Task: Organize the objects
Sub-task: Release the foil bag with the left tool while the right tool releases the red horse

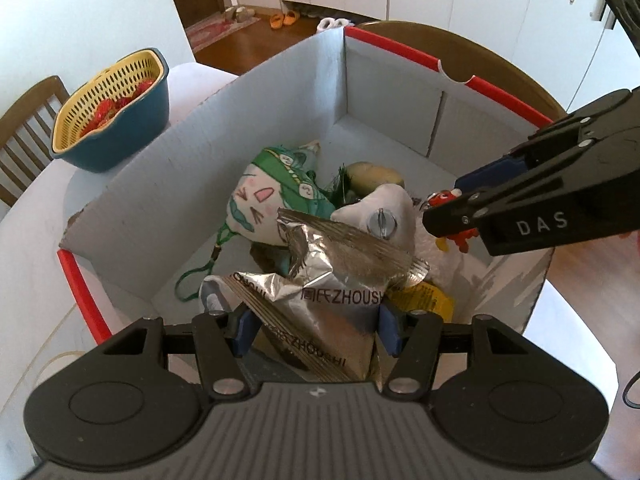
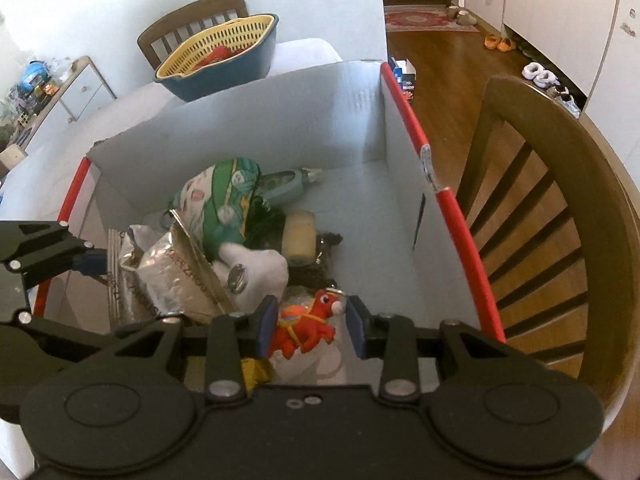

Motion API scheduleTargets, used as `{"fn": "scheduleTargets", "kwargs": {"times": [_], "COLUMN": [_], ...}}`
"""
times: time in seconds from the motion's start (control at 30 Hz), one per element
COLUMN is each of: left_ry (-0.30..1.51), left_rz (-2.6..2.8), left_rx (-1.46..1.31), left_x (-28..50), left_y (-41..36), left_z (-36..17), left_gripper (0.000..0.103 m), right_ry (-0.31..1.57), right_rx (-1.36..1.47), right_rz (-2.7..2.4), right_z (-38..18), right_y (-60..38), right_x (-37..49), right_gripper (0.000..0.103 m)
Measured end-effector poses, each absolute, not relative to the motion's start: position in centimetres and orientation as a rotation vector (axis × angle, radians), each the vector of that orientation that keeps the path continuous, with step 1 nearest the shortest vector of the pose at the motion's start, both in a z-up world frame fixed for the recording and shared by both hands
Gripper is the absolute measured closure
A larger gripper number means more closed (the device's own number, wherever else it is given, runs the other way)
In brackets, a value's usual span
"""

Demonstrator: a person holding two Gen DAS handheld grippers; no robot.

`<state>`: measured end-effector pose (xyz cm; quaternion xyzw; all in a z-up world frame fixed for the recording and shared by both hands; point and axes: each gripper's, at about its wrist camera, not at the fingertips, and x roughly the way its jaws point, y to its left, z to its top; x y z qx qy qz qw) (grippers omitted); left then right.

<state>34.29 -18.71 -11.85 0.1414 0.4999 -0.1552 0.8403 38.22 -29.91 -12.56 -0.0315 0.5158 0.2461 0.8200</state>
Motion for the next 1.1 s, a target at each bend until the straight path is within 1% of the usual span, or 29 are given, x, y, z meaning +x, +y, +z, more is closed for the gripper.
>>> {"fn": "scheduleTargets", "kwargs": {"times": [0.4, 0.53, 0.57, 0.6, 0.67, 0.77, 0.83, 0.9, 1.0, 1.03, 1.1], "left_ry": [1.049, 1.028, 1.021, 1.013, 0.993, 0.961, 0.941, 0.926, 0.899, 0.892, 0.87], "left_rz": [-0.307, -0.296, -0.296, -0.296, -0.302, -0.308, -0.315, -0.324, -0.334, -0.337, -0.346], "left_rx": [0.286, 0.271, 0.262, 0.253, 0.233, 0.221, 0.211, 0.197, 0.175, 0.17, 0.16], "left_x": [34.0, 33.5, 33.4, 33.2, 32.8, 32.1, 31.6, 31.2, 30.6, 30.4, 29.8], "left_y": [-18.8, -18.6, -18.5, -18.3, -18.0, -17.7, -17.5, -17.2, -16.6, -16.5, -16.1], "left_z": [-11.6, -11.0, -10.8, -10.5, -10.0, -9.0, -8.4, -7.9, -7.0, -6.7, -6.1], "left_gripper": [0.042, 0.04, 0.039, 0.035, 0.031, 0.029, 0.026, 0.026, 0.025, 0.022, 0.02], "right_ry": [1.09, 1.077, 1.074, 1.07, 1.055, 1.035, 1.022, 1.007, 0.989, 0.981, 0.965], "right_rx": [-0.053, -0.042, -0.037, -0.032, -0.023, -0.009, -0.005, -0.002, 0.013, 0.017, 0.025], "right_rz": [0.547, 0.553, 0.557, 0.562, 0.575, 0.58, 0.58, 0.575, 0.566, 0.563, 0.561], "right_z": [-12.1, -11.6, -11.5, -11.3, -10.9, -10.2, -9.8, -9.4, -8.7, -8.5, -8.0], "right_y": [-30.4, -30.7, -30.8, -30.8, -30.9, -31.0, -31.0, -31.0, -31.0, -31.0, -31.1], "right_x": [38.1, 37.7, 37.6, 37.5, 37.1, 36.4, 36.0, 35.5, 34.9, 34.7, 34.2], "right_gripper": [0.065, 0.063, 0.061, 0.058, 0.049, 0.042, 0.04, 0.04, 0.036, 0.035, 0.034]}}
